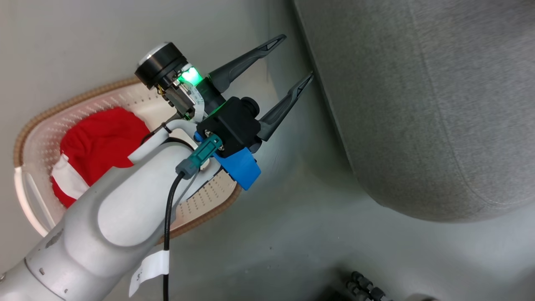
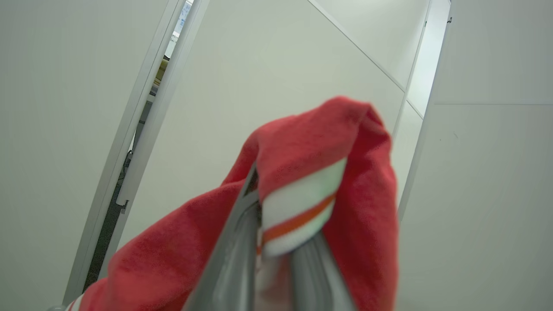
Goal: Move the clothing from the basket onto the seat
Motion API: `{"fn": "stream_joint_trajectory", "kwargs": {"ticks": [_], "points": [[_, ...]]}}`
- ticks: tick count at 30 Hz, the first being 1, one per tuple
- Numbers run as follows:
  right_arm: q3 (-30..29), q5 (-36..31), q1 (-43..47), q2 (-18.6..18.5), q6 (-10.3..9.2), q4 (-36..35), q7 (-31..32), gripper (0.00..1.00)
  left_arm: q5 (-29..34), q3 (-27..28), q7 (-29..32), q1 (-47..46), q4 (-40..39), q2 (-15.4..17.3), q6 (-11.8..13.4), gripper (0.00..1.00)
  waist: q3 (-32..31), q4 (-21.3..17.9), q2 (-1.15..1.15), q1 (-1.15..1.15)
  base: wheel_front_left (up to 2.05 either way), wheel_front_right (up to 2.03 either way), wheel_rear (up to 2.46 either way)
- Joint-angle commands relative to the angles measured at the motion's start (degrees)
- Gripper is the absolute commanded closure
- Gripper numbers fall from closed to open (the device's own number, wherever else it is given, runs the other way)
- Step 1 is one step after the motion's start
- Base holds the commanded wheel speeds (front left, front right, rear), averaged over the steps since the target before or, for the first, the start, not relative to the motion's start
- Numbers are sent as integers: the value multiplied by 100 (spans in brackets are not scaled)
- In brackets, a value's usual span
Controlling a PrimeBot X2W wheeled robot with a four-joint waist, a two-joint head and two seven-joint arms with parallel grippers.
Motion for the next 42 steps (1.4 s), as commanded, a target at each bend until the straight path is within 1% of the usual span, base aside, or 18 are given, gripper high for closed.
{"fn": "stream_joint_trajectory", "kwargs": {"ticks": [1, 3, 7, 12, 14, 20, 21, 22, 27, 34, 37, 42], "points": [[-88, -5, -80, -55, -1, 152, -18, 100, 44, 17, 26, -118, -72, 47, 0, 0, 450, 30, 0, -1, 0, 0, 0], [-188, -2, -72, -57, -1, 387, -18, 100, 59, 18, 67, -153, -133, 109, 5, 0, 559, 15, 0, -1, 0, 0, 0], [-177, 62, 165, 144, -1, 1011, -19, 100, 61, 9, 102, -173, -219, 162, 29, 0, 658, -2, 0, -1, 0, 0, 0], [-222, 111, 503, 415, -1, 1686, -19, 100, 18, -26, 75, -201, -228, 102, 40, 0, 657, 59, 0, -1, 0, 0, 0], [-145, 109, 669, 517, -1, 1940, -17, 100, 2, -26, 49, -203, -218, 94, 51, 0, 640, 80, 0, -1, 0, 0, 0], [-42, 224, 1035, 723, -1, 2293, -19, 100, -14, -33, -36, -195, -150, 75, 88, 0, 549, 109, 0, -1, 0, 0, 0], [-35, 236, 1082, 745, -1, 2276, -19, 79, -31, -36, -50, -182, -135, 62, 97, 0, 521, 119, 0, -1, 0, 0, 0], [-8, 298, 1137, 768, -1, 2226, -19, 0, -56, -40, -78, -162, -118, 42, 99, 0, 488, 135, 0, -1, 0, 0, 0], [65, 323, 1926, 847, -1, 1634, -18, 0, -132, -63, -247, -26, 45, -95, 142, 0, 164, 201, 0, -1, 0, 0, 0], [280, 154, 3130, 1097, -1, 1049, -18, 0, -341, 78, -451, 383, 356, -303, 282, 0, -709, 300, 0, -1, 0, 0, 0], [294, 74, 3593, 1151, -1, 907, -19, 0, -436, 197, -479, 613, 443, -405, 323, 0, -1093, 400, 0, -1, 0, 0, 0], [563, -9, 4208, 1263, -1, 425, -18, 0, -489, 645, -482, 1104, 288, -517, 414, 0, -1698, 579, 0, -1, 0, 0, 0]]}}
